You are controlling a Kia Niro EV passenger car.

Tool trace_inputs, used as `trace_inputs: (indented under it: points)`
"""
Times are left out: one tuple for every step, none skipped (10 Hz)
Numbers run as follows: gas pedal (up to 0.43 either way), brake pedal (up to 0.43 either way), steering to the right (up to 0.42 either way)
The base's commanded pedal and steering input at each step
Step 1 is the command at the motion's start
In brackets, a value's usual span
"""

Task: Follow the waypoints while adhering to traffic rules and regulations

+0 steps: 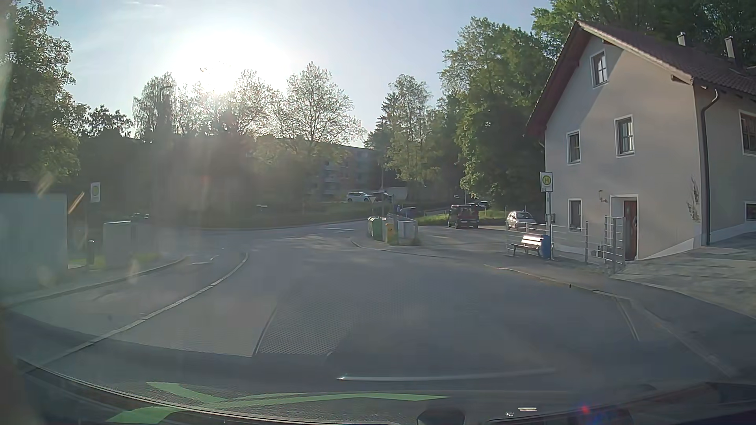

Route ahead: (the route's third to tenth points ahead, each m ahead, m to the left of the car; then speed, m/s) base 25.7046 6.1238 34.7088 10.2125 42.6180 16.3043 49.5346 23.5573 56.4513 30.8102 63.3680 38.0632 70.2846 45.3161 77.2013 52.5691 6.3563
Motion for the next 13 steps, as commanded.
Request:
trace_inputs:
  points:
    - [0.000, 0.140, -0.032]
    - [0.000, 0.140, -0.032]
    - [0.000, 0.140, -0.032]
    - [0.000, 0.140, -0.032]
    - [0.000, 0.146, -0.032]
    - [0.000, 0.140, -0.032]
    - [0.000, 0.140, -0.032]
    - [0.000, 0.140, -0.032]
    - [0.000, 0.140, -0.033]
    - [0.000, 0.134, -0.035]
    - [0.000, 0.128, -0.035]
    - [0.000, 0.128, -0.035]
    - [0.000, 0.128, -0.035]
